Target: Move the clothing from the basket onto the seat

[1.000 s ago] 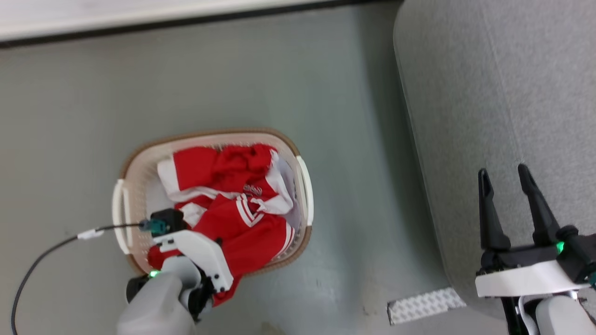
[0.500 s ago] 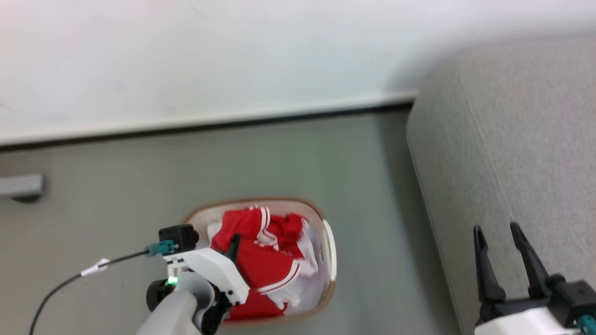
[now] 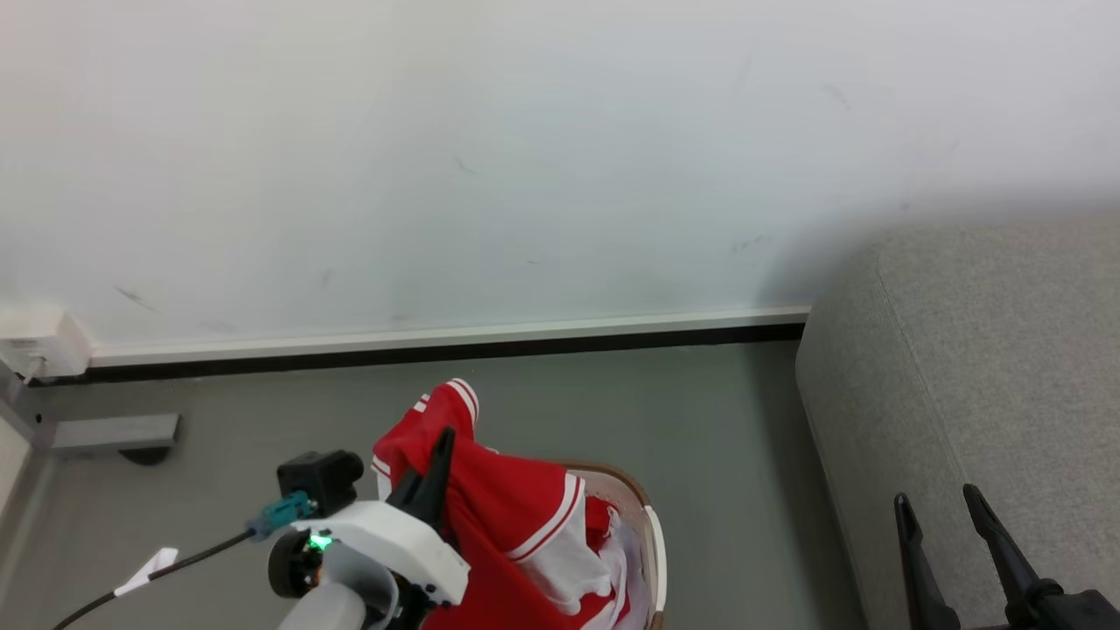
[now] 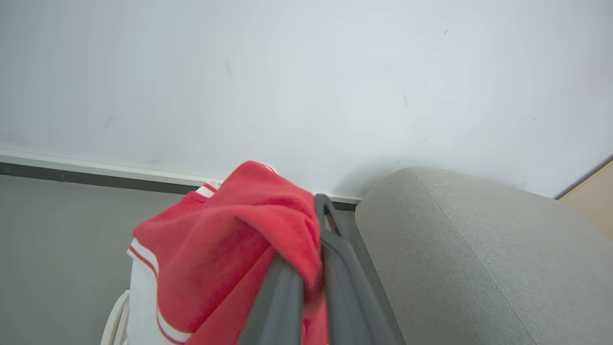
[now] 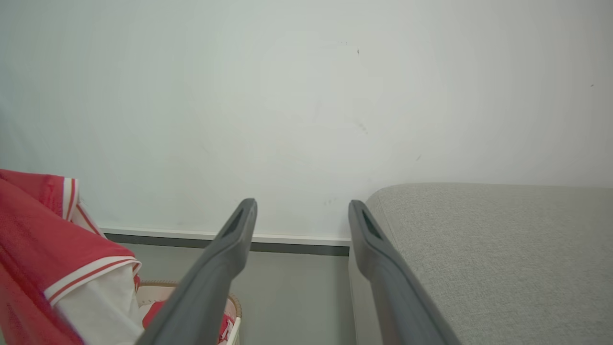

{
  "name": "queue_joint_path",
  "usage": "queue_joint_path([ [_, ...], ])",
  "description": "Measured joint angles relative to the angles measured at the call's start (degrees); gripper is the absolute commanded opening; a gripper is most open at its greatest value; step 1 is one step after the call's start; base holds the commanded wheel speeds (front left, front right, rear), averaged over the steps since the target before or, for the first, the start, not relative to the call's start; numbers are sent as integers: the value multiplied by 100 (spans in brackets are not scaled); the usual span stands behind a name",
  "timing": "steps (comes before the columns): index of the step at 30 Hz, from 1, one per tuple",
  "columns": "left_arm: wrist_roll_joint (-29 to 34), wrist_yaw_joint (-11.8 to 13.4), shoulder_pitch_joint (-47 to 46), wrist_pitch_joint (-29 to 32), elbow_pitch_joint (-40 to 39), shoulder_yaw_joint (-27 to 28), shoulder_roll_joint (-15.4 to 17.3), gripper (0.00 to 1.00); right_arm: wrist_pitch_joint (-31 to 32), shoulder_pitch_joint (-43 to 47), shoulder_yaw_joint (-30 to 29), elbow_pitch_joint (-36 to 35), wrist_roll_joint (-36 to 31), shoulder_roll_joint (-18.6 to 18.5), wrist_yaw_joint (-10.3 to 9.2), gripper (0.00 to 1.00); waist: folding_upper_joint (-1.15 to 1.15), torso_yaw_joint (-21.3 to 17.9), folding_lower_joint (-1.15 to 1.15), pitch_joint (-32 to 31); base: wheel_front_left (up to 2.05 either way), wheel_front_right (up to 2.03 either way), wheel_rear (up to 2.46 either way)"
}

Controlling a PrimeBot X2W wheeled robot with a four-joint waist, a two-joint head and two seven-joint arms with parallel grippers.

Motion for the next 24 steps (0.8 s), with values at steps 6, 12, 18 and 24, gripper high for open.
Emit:
queue_joint_path([
  [6, 197, 312, 508, 42, -1198, -8, 389, 0, -5, 59, 131, -160, -53, -44, 0, 100, 0, 118, 1, -233, 0, 0, 0],
  [12, 485, 464, 753, 46, -1846, -65, 703, 0, -10, 124, 290, -259, -92, -105, -1, 100, 0, 176, 1, -341, 0, 0, 0],
  [18, 665, 545, 874, 52, -2207, -177, 920, 0, -10, 139, 464, -334, -102, -209, -1, 100, 0, 208, 1, -415, 0, 0, 0],
  [24, 679, 612, 933, 123, -2348, -198, 976, 0, -10, 139, 687, -441, -101, -283, -1, 100, 0, 214, 1, -445, 0, 0, 0],
])
